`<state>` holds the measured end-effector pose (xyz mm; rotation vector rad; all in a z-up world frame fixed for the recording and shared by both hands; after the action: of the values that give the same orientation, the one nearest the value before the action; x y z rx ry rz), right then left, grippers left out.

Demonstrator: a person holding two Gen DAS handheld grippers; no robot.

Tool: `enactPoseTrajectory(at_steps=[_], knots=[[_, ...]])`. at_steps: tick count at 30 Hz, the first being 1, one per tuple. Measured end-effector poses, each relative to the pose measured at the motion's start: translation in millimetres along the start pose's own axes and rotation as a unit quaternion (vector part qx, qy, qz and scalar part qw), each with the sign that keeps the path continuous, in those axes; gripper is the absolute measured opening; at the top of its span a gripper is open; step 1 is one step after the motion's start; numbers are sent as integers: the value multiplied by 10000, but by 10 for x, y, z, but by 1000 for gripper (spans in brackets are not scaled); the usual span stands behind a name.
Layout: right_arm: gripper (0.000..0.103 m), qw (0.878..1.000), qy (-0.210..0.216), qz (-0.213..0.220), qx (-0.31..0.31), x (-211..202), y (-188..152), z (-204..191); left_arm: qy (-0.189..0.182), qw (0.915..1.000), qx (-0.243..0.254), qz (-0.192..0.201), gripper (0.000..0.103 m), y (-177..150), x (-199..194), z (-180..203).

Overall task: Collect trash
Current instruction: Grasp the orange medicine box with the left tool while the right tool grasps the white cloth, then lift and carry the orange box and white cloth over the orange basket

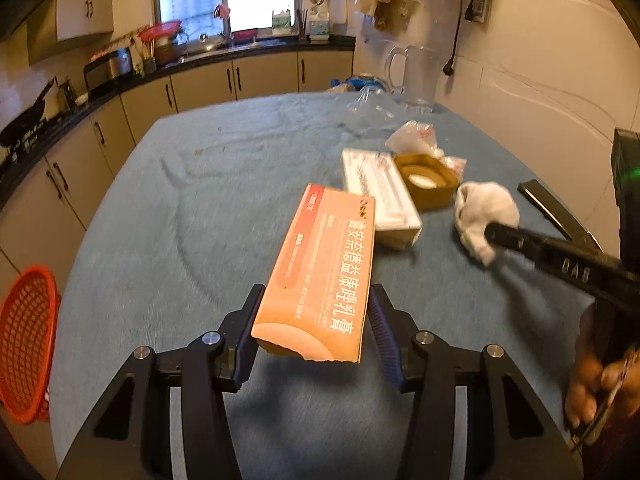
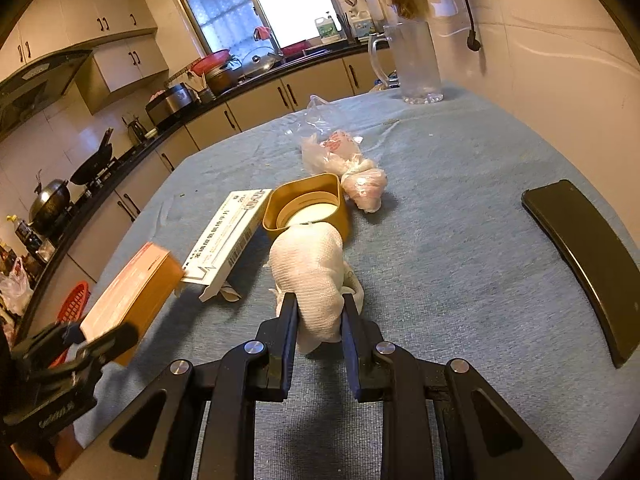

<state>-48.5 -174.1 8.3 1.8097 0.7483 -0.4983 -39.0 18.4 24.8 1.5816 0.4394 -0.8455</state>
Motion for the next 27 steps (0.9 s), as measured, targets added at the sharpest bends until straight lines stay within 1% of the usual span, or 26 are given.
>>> enactPoseTrajectory(at_steps=[2, 6, 8, 10, 12, 15, 17, 19, 23, 27], knots=[[22, 10000, -11, -7, -9, 6, 4, 8, -71, 9999, -52, -72, 49, -63, 5, -51], [22, 10000, -19, -20, -8, 17, 9, 16, -61, 9996, -149, -222, 49, -124, 76, -148], [22, 10000, -21, -28, -25, 22, 6, 14, -61, 9993, -214, -293, 53, -125, 116, -172], [22, 10000, -7, -41, -22, 30, 5, 16, -89, 9990, -288, -338, 61, -108, 157, -186], [22, 10000, 9, -50, -24, 31, 11, 24, -84, 9987, -306, -411, 64, -80, 218, -175], [22, 10000, 29, -56, -33, 31, 9, 25, -87, 9983, -333, -478, 64, -28, 300, -162], [22, 10000, 47, -55, -23, 28, -2, 29, -45, 9980, -355, -528, 61, -16, 339, -159], [22, 10000, 65, -52, -11, 28, -1, 42, -20, 9982, -355, -474, 55, -15, 326, -152], [22, 10000, 47, -47, -52, 23, 2, 22, 75, 9989, -343, -323, 54, -19, 245, -155], [22, 9998, -51, 95, -165, -47, -16, -60, 192, 9991, -352, -124, 54, -30, 108, -184]])
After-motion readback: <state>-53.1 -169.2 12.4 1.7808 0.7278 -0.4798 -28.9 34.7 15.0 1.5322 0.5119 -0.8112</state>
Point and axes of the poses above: each gripper's, at about its wrist camera, not at the fingertips, and x roughly the way its jaws point, z to its right, y to its top, the point moved 2 cm from there along x, roughly the way its jaws point, and after that the axes turned 2 degrees about y, right-handed, at the moved point
